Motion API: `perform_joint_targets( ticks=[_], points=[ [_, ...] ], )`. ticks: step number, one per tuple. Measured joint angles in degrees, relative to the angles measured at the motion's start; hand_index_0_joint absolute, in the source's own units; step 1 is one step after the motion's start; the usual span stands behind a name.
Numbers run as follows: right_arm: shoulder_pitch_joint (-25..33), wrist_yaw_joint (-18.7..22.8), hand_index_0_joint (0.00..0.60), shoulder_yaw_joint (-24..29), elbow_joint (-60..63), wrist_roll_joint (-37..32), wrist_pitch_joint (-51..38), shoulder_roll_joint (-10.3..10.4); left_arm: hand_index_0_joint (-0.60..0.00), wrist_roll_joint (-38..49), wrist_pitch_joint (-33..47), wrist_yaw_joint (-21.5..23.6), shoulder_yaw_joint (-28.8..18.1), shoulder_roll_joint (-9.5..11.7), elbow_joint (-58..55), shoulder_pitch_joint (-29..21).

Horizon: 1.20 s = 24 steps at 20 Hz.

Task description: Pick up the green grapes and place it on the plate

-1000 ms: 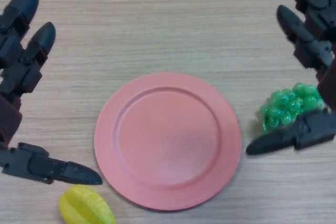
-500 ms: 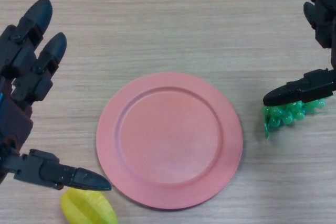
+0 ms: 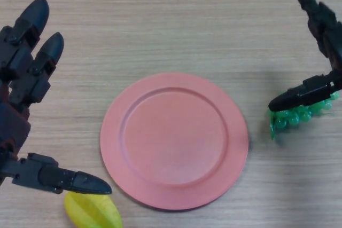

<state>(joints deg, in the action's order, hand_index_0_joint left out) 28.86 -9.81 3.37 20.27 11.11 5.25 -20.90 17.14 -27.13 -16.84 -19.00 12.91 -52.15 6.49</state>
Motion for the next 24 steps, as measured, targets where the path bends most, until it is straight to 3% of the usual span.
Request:
perform_joint_targets(
  ticks=[4, 7, 10, 12, 13, 16, 17, 18, 19, 21, 24],
  points=[
    [2.92, 2.1, 0.0, -1.15, 12.42, 2.53, -6.9, -0.17, 0.0, 0.15, 0.01, -0.02, -0.02, 0.01, 0.12, -0.12],
    [5.14, 4.18, 0.0, -2.28, 21.58, 9.13, -11.78, -0.53, 0.0, 0.19, 0.01, -0.08, -0.03, 0.01, 0.18, -0.11],
    [6.44, 5.99, 0.0, -5.74, 29.86, 18.87, -15.55, -1.9, 0.0, 0.25, 0.01, -0.18, -0.26, 0.01, 0.24, 0.0],
    [8.66, 8.45, 0.0, -9.04, 35.86, 30.87, -20.37, -4.38, 0.0, 0.25, 0.01, -0.24, -0.33, 0.01, 0.4, 0.04],
    [9.37, 10.06, 0.05, -10.29, 37.71, 34.92, -22.23, -5.34, 0.0, 0.24, 0.01, -0.26, -0.37, 0.01, 0.54, 0.1],
    [10.26, 11.4, 0.45, -10.63, 39.13, 38.67, -24.17, -5.62, 0.0, 0.25, 0.01, -0.3, -0.39, 0.0, 0.64, 0.23],
    [10.54, 12.81, 0.55, -10.62, 40.05, 40.06, -25.14, -5.61, 0.0, 0.25, 0.01, -0.31, -0.4, -0.03, 0.64, 0.36],
    [11.22, 16.24, 0.6, -10.46, 40.52, 48.52, -25.01, -5.64, 0.0, 0.34, 0.04, -0.39, -0.93, -0.19, 0.65, 0.82],
    [11.2, 18.21, 0.6, -10.27, 40.45, 50.66, -23.96, -5.69, 0.0, 0.51, 0.05, -0.46, -1.67, -0.37, 0.65, 0.96],
    [9.37, 17.9, 0.6, -7.84, 36.66, 49.71, -21.71, -5.41, 0.0, 0.46, 0.87, -0.48, -3.04, -0.6, 0.66, 1.95],
    [6.3, 10.66, 0.6, -7.01, 27.27, 46.26, -19.3, -4.11, 0.0, 0.46, 1.12, -0.77, -2.34, -1.25, 0.65, 2.06]
  ],
)
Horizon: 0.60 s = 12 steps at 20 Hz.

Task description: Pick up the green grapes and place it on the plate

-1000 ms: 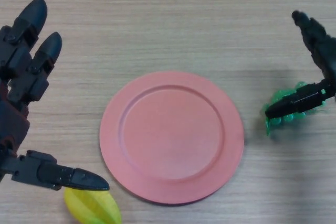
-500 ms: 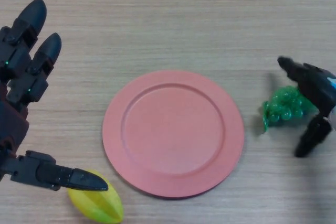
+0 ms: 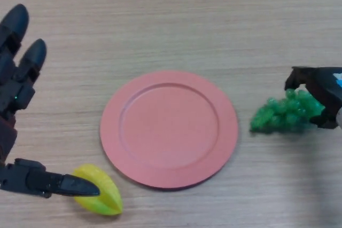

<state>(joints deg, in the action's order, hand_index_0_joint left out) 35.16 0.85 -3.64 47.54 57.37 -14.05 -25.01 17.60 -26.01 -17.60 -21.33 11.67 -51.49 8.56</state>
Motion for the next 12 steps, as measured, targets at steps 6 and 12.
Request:
perform_joint_targets(
  ticks=[6, 12],
  points=[
    [-5.17, -12.06, 0.6, 0.71, -19.6, -8.12, 8.68, 3.78, 0.0, -0.01, 0.34, -0.25, 0.12, -0.12, -0.11, 0.19],
    [-7.17, -20.45, 0.6, 0.11, -42.53, -15.68, 23.06, 9.77, 0.0, -0.06, 0.43, -0.7, 0.28, -0.14, -0.14, 0.2]
  ],
)
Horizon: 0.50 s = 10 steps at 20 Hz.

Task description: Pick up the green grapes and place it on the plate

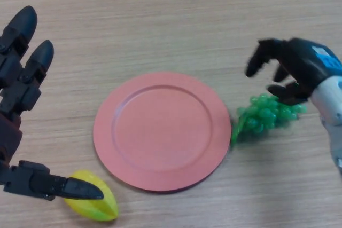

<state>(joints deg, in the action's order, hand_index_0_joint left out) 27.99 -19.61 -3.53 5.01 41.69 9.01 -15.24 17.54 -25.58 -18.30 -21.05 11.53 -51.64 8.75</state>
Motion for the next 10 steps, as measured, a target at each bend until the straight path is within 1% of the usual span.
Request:
perform_joint_targets(
  ticks=[2, 4, 6, 8, 9, 10],
  points=[
    [-0.07, -2.36, 0.6, -0.94, -6.5, -2.8, 6.07, 1.82, 0.0, -0.01, 0.02, -0.06, 0.0, -0.01, 0.01, 0.03],
    [-0.13, -4.4, 0.6, -1.97, -12.51, -4.2, 10.94, 3.62, 0.0, 0.0, 0.05, -0.08, 0.01, -0.01, 0.02, 0.0],
    [-0.21, -5.14, 0.6, -3.55, -15.04, -4.18, 11.11, 3.63, 0.0, 0.0, 0.05, -0.09, 0.01, -0.01, 0.08, -0.01],
    [-1.14, -5.94, 0.6, -3.55, -17.87, -4.11, 11.25, 3.63, 0.0, 0.01, 0.06, -0.09, -0.02, -0.01, 0.5, -0.06],
    [-1.54, -6.51, 0.55, -3.53, -19.04, -4.42, 11.24, 3.63, 0.0, 0.0, 0.05, -0.09, -0.04, -0.01, 0.88, -0.12],
    [-1.66, -6.8, 0.401, -3.54, -19.22, -5.36, 11.14, 3.63, 0.0, 0.01, 0.05, -0.09, -0.01, -0.01, 0.91, -0.27]
  ],
)
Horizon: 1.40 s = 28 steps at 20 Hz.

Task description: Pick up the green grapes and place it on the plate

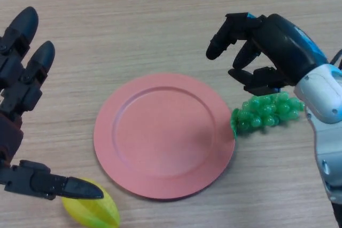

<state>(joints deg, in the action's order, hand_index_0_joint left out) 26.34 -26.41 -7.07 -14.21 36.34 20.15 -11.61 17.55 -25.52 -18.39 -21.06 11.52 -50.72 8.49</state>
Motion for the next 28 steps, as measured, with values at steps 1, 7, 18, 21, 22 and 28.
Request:
perform_joint_targets(
  ticks=[1, 7, 18, 21, 22, 28],
  points=[
    [-0.22, -0.02, 0.301, 0.01, 0.0, 0.0, 0.0, -0.01, 0.0, 0.0, 0.0, 0.0, -0.01, 0.0, 0.01, -0.21],
    [-2.06, -2.09, 0.0, 2.55, 6.74, -3.6, -14.18, -5.23, 0.0, 0.38, 0.47, 0.02, -0.31, 1.94, 3.57, -2.74],
    [11.33, 9.04, 0.0, 3.51, 55.01, 4.92, -30.33, -9.08, 0.0, 0.3, 1.0, 0.14, -0.28, 1.94, 3.18, -2.99],
    [13.91, 10.83, 0.0, 2.43, 63.55, 10.65, -33.8, -9.99, 0.0, 0.33, 1.01, 0.14, -0.3, 1.93, 3.17, -2.79],
    [14.11, 10.96, 0.099, 2.38, 64.75, 11.83, -34.49, -9.99, 0.0, 0.35, 1.01, 0.14, -0.38, 1.92, 3.18, -2.66],
    [14.53, 14.98, 0.6, 2.29, 66.68, 16.09, -36.72, -9.86, 0.0, 0.36, 1.01, 0.14, -2.33, 1.91, 3.24, -2.4]
  ],
)
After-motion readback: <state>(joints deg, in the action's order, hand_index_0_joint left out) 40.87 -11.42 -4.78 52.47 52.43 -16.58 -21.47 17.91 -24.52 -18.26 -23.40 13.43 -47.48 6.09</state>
